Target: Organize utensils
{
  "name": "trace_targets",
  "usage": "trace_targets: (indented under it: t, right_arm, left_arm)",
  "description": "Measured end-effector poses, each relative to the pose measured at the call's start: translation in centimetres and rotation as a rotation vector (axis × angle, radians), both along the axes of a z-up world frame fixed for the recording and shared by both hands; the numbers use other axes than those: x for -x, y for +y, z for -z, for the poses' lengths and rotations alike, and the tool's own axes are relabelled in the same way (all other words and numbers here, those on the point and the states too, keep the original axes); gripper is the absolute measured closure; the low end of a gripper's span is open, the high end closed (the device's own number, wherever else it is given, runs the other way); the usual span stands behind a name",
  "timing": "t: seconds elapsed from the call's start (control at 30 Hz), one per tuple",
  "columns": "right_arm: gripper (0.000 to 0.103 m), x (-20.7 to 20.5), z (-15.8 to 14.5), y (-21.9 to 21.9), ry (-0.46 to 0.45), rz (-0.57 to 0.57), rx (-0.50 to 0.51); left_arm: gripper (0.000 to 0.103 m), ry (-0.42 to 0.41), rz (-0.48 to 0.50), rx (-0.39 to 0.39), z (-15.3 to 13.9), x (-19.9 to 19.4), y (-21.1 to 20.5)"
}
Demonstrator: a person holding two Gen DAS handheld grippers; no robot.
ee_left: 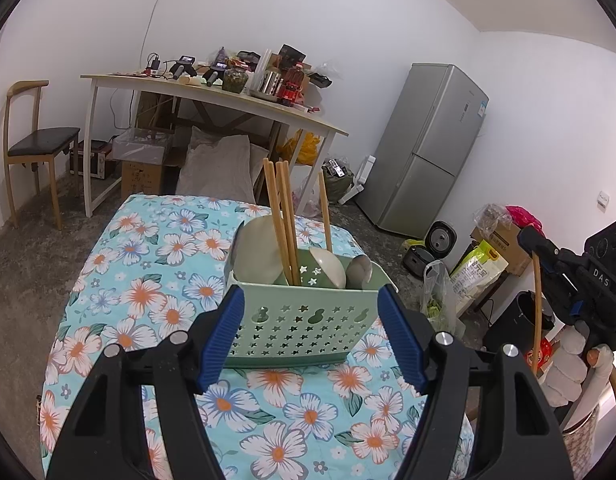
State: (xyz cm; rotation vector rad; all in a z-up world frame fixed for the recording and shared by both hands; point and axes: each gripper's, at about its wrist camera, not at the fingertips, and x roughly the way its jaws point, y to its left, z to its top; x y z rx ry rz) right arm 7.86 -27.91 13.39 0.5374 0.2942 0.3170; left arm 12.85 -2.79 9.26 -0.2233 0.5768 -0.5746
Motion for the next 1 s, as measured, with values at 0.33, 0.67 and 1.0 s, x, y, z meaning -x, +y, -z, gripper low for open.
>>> trace_targets:
  t: [0.33, 0.67, 1.0]
  right_arm:
    - [0.098, 0.0, -0.1, 0.1, -0.001, 0.000, -0.001]
    - [0.099, -1.6, -3.4, 0.1, -0.074, -0.042, 0.022]
    - [0.099, -6.7, -8.7, -0.5, -0.225, -0.077, 0.032]
  left_arm:
    - [0.036, 0.005, -0.002, 0.000, 0.2, -0.2, 0.0]
    - [0.036, 0.013, -0.016, 0.000, 0.8, -0.3, 0.5]
    - [0.036, 0.015, -0.044, 0.000, 1.6, -0.6, 2.1]
